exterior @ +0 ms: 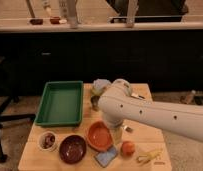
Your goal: Place grapes in table surface
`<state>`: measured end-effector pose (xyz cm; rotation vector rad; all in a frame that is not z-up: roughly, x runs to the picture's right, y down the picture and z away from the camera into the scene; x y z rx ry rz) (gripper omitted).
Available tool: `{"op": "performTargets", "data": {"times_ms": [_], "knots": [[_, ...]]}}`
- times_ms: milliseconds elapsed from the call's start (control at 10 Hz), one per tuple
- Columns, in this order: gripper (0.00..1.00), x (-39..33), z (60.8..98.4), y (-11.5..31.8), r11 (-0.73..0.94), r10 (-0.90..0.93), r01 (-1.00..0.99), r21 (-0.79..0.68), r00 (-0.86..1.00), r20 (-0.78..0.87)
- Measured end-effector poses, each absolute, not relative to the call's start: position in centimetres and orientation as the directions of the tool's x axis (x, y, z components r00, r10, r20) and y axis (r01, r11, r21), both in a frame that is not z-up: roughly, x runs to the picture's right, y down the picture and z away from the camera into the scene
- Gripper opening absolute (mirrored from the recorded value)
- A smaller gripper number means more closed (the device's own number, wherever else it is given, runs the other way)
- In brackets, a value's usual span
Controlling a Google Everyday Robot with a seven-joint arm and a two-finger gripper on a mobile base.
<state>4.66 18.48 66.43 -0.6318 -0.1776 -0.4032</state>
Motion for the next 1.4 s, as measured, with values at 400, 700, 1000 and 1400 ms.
{"op": "performTargets", "data": {"times_ms": [400,700,1000,1400], "knots": [[0.8,5.1,66.6,18.2,0.797,-0.212,0.356,-0.489,0.922,0.325],[0.8,1.9,67.1,17.4,0.808,-0.186,0.367,-0.462,0.901,0.391],[0.8,-2.1,67.3,16.6,0.805,-0.19,0.4,-0.439,0.874,0.448],[0.8,-8.4,67.7,16.5,0.776,-0.234,0.476,-0.414,0.827,0.511]]}}
